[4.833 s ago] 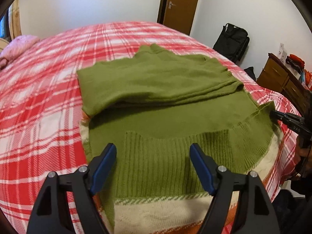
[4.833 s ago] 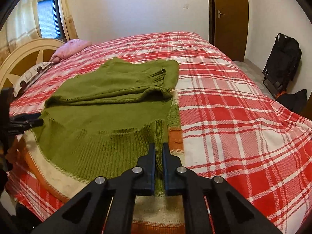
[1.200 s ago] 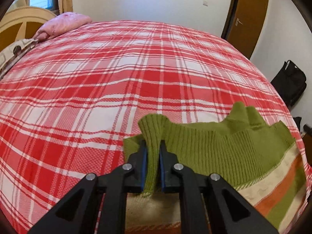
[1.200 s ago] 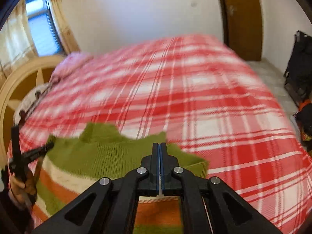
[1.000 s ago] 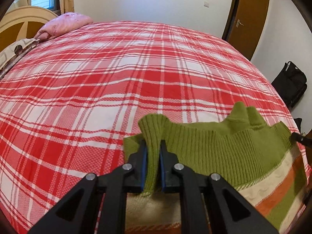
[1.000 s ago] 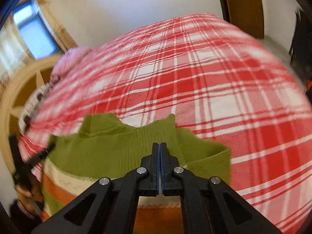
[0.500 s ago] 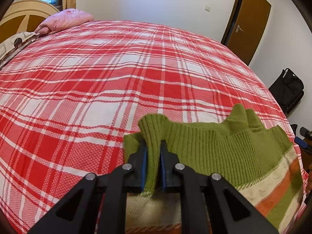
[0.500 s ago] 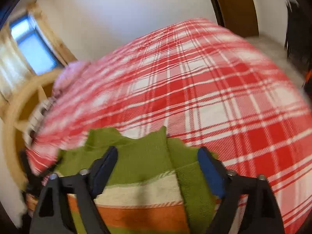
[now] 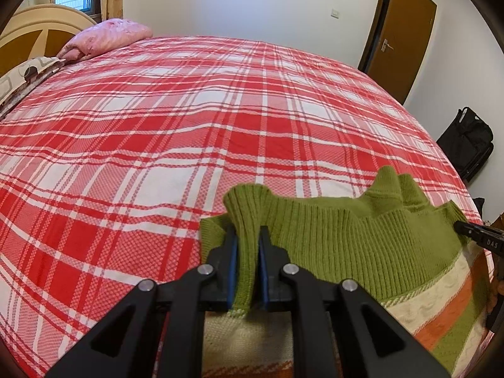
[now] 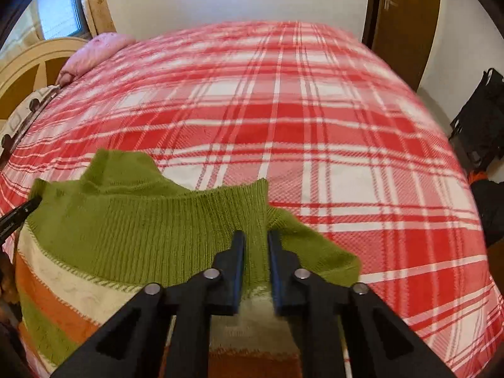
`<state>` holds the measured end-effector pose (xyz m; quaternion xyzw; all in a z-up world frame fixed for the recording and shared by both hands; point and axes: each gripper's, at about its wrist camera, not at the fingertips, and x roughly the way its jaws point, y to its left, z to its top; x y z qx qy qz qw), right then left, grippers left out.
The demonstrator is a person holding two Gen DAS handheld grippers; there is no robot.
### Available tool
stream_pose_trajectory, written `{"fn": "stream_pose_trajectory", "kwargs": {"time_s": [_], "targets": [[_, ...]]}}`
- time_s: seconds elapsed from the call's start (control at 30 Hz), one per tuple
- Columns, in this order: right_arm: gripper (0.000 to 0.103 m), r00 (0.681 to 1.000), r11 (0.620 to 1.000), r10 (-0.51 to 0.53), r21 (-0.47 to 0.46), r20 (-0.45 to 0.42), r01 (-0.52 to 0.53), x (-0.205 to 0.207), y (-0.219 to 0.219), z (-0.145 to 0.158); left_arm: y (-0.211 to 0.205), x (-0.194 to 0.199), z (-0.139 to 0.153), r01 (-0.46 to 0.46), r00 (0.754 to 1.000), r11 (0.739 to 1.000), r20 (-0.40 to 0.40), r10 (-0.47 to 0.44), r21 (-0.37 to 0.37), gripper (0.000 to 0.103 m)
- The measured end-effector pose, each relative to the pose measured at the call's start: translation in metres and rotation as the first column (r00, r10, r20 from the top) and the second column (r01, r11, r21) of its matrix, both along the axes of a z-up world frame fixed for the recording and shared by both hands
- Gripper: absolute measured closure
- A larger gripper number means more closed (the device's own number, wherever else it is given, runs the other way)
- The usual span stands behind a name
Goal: Fold small clothes
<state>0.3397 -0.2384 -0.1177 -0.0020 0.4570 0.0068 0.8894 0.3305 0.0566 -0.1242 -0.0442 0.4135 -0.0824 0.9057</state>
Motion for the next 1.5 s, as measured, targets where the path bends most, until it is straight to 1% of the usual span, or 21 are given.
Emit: {"fn": "stream_pose_trajectory", "kwargs": {"time_s": [0.03,0.07,0.13,0.2,0.23,0.3,0.47,0.5,0.57,0.6,0.67,0.87,1.07,1.17,1.27,1.37,1.4,1.43,1.47,1.5], "targets": [[0.095,1.0,1.0,-0.01,0.008,0.026,0.009,-0.004,-0.002,0.005,0.0,0.0,0.0,-0.002,1.0,1.0,0.001,0.002,0.001,0.087],[0.101,0.998,1.0,-0.021,0.009,0.056,0.021,-0.009,-0.004,0.012,0.0,0.0,0.001,-0.003,1.0,1.0,0.0,0.003,0.001,0.087],[0.1,0.989,0.998,-0.058,-0.011,0.139,0.06,-0.022,-0.008,0.029,0.001,0.0,0.001,-0.005,1.0,1.0,0.0,0.005,-0.001,0.086],[0.1,0.975,0.994,-0.099,-0.017,0.2,0.104,-0.031,-0.013,0.04,0.001,-0.001,0.002,-0.011,1.0,1.0,0.003,0.011,0.0,0.085],[0.1,0.967,0.991,-0.12,-0.033,0.227,0.131,-0.035,-0.013,0.043,0.001,-0.001,0.002,-0.011,1.0,1.0,0.004,0.011,0.003,0.085],[0.1,0.959,0.985,-0.136,-0.072,0.247,0.158,-0.037,-0.012,0.043,-0.001,-0.001,0.003,-0.012,1.0,1.0,0.008,0.011,0.01,0.085],[0.1,0.953,0.959,-0.197,-0.158,0.232,0.237,-0.027,-0.014,0.025,-0.013,0.007,0.007,-0.011,1.0,0.997,0.008,0.011,0.075,0.084],[0.1,0.952,0.955,-0.209,-0.162,0.223,0.248,-0.026,-0.017,0.02,-0.018,0.008,0.008,-0.008,1.0,0.995,0.009,0.007,0.097,0.084],[0.1,0.952,0.946,-0.238,-0.178,0.191,0.272,-0.022,-0.023,0.007,-0.029,0.01,0.005,-0.008,1.0,0.986,0.013,0.005,0.167,0.083],[0.1,0.954,0.942,-0.248,-0.185,0.17,0.278,-0.019,-0.025,-0.001,-0.031,0.009,0.004,-0.011,1.0,0.983,0.018,0.008,0.183,0.083],[0.1,0.952,0.937,-0.263,-0.194,0.154,0.29,-0.017,-0.027,-0.006,-0.035,0.009,0.001,-0.014,1.0,0.977,0.024,0.009,0.213,0.083],[0.1,0.956,0.93,-0.264,-0.228,0.128,0.287,-0.013,-0.025,-0.015,-0.031,0.011,0.0,-0.023,1.0,0.978,0.016,0.02,0.209,0.08],[0.1,0.96,0.928,-0.263,-0.244,0.1,0.28,-0.002,-0.027,-0.021,-0.036,0.012,-0.003,-0.025,1.0,0.971,0.018,0.022,0.236,0.079],[0.1,0.96,0.92,-0.264,-0.274,0.091,0.279,0.002,-0.024,-0.024,-0.035,0.015,-0.004,-0.033,0.999,0.97,0.014,0.03,0.241,0.075],[0.099,0.961,0.913,-0.262,-0.297,0.094,0.278,0.003,-0.022,-0.024,-0.039,0.017,-0.007,-0.049,0.999,0.959,0.016,0.046,0.281,0.072],[0.099,0.961,0.922,-0.26,-0.27,0.096,0.277,0.001,-0.025,-0.022,-0.045,0.016,-0.008,-0.057,0.998,0.943,0.029,0.05,0.329,0.071],[0.099,0.962,0.928,-0.257,-0.252,0.097,0.273,0.0,-0.027,-0.02,-0.046,0.016,-0.008,-0.06,0.998,0.938,0.033,0.052,0.341,0.07],[0.099,0.963,0.942,-0.248,-0.204,0.108,0.266,-0.005,-0.031,-0.014,-0.048,0.015,-0.008,-0.066,0.998,0.932,0.039,0.056,0.358,0.068],[0.099,0.96,0.949,-0.249,-0.167,0.13,0.269,-0.011,-0.034,-0.006,-0.048,0.015,-0.009,-0.073,0.997,0.927,0.043,0.061,0.368,0.066],[0.098,0.946,0.945,-0.254,-0.156,0.201,0.287,-0.027,-0.034,0.009,-0.048,0.015,-0.008,-0.078,0.997,0.925,0.045,0.066,0.373,0.062]]}}
